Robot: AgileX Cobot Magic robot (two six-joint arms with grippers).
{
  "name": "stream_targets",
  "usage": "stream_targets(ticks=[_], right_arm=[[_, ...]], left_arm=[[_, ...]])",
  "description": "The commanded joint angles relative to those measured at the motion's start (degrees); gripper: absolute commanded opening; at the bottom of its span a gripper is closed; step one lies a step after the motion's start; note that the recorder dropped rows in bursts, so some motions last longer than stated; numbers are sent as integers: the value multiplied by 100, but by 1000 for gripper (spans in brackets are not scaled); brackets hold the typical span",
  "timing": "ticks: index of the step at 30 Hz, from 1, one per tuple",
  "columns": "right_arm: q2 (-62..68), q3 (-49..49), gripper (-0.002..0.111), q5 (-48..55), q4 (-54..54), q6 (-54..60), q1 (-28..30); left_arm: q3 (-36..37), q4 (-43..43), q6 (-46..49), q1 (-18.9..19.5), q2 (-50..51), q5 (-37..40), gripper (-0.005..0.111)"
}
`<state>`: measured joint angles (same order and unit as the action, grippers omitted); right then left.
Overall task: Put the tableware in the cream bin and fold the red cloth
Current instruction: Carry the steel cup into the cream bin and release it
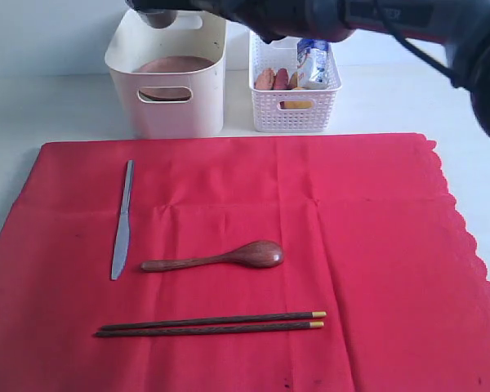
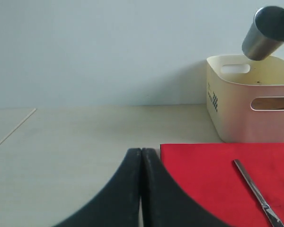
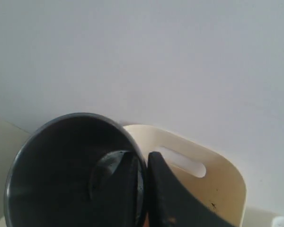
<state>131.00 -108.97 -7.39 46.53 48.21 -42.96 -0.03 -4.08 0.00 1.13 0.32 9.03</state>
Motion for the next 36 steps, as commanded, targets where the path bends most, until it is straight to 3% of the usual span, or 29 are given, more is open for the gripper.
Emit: stream_targets(ticks=[1,5,11,16,27,36], right_arm=[[387,-120,0,-592,-16,-21,53],[578,-120,3,-897,-16,26,62],[590,-120,45,-882,-16,676,30],[590,-120,64,-869,-16,676,30],[134,-120,68,-294,452,664,30],[-669,-120,66,2081,100,667,41]], left_arm=[[3,-14,0,13,-32,-15,0],[3,-14,0,13,-32,-15,0],[3,-14,0,13,-32,-15,0],[3,-14,0,13,-32,-15,0],[3,-14,0,13,-32,-15,0],[3,-14,0,13,-32,-15,0]])
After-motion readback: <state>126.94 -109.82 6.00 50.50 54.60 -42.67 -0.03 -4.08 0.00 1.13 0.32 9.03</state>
